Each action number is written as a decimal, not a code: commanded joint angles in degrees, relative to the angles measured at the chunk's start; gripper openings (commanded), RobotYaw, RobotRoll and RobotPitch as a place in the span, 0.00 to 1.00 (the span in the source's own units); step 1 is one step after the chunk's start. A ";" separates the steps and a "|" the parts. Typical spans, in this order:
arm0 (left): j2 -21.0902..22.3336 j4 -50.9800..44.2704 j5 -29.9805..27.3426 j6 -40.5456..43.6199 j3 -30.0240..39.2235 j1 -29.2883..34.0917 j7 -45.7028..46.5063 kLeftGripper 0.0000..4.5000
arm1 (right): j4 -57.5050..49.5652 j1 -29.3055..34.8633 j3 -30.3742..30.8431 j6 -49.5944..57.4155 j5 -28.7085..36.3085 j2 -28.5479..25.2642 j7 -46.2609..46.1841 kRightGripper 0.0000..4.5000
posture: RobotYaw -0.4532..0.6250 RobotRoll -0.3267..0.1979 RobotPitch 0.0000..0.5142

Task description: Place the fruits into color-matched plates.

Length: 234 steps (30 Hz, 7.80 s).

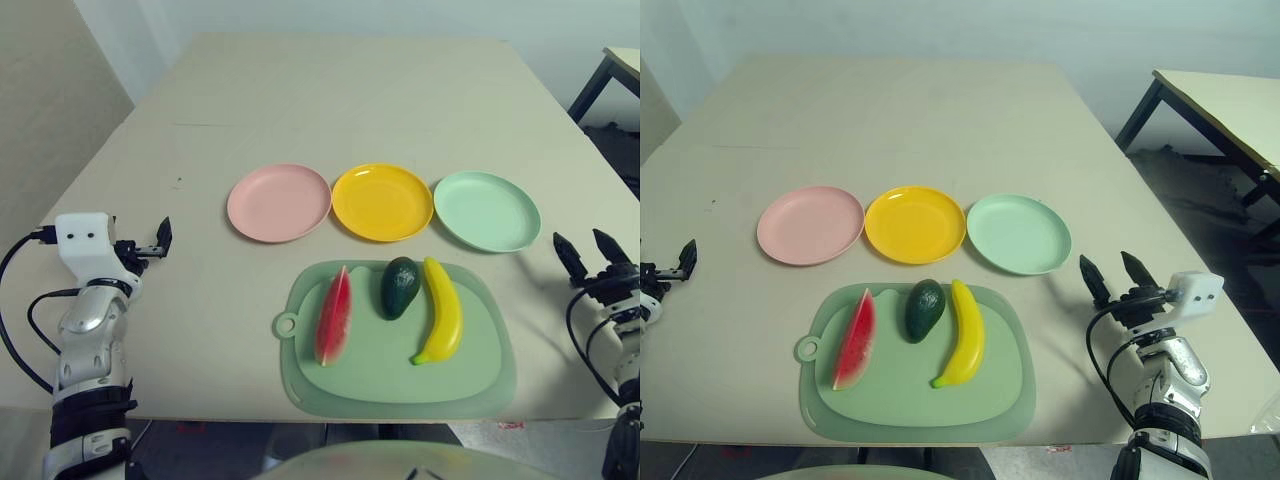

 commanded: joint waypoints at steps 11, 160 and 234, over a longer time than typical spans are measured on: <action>0.49 2.15 0.32 -1.13 0.20 -1.06 -0.10 1.00 | 10.35 -2.70 -1.23 -4.04 0.06 -2.89 3.46 1.00 | 0.53 0.62 0.06; 17.15 -29.82 -13.30 19.88 -13.89 3.87 -34.75 1.00 | 6.65 -55.82 61.65 14.93 -42.65 2.48 20.62 0.33 | 0.59 0.62 0.19; 22.20 -31.60 -16.36 13.08 -15.12 3.55 -54.03 1.00 | -42.39 -38.37 66.18 2.19 -37.99 -13.70 38.20 0.99 | 0.55 0.62 0.24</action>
